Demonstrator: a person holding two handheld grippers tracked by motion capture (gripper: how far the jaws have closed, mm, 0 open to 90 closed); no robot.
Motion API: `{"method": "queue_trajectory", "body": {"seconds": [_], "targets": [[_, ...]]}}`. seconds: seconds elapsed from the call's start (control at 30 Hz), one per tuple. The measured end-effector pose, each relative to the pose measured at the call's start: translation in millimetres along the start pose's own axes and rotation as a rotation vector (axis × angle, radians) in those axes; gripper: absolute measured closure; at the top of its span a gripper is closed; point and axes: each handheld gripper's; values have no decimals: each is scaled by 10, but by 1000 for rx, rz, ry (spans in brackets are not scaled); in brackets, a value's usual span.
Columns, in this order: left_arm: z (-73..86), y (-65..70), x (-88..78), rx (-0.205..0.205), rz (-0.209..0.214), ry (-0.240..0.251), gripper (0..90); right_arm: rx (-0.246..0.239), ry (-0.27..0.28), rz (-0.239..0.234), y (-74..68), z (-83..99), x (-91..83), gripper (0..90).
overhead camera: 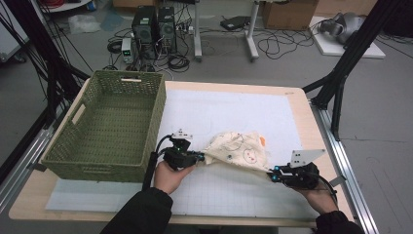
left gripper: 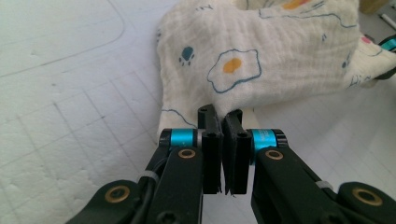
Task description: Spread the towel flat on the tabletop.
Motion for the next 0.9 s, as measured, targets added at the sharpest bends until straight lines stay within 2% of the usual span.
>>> {"method": "queue_trajectory", "body": {"seconds": [0.1, 0.2, 0.37, 0.43, 0.47, 0.57, 0.67, 0.73, 0.8, 0.9], "targets": [[-15, 28, 39, 7, 8, 2, 861, 3, -9, 3, 14, 22, -51, 850], [-6, 0, 161, 1, -3, -31, 848, 20, -18, -11, 23, 60, -69, 850], [44, -85, 404, -17, -44, -44, 836, 39, -78, 7, 83, 151, 52, 847], [67, -99, 488, -1, -63, -64, 844, 39, -94, 23, 119, 178, 95, 847], [73, -104, 506, 1, -66, -55, 846, 48, -99, 24, 144, 193, 111, 847], [71, -114, 508, 0, -62, -47, 837, 74, -86, 26, 189, 206, 116, 838], [52, -98, 444, 29, -62, -52, 780, 54, -79, 41, 169, 197, 105, 795], [32, -85, 388, 45, -61, -45, 730, 50, -59, 55, 143, 177, 74, 731], [12, -74, 319, 51, -61, -39, 672, 47, -36, 62, 127, 152, 42, 704], [2, -57, 234, 58, -58, -26, 641, 8, -13, 92, 60, 77, -20, 681]]}}
Point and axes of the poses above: each handheld gripper's, and its own axes: x roughly forward along the jaws, z roughly out of its underside, y roughly to its right, and after that the axes turned 12 degrees about y, right-handed
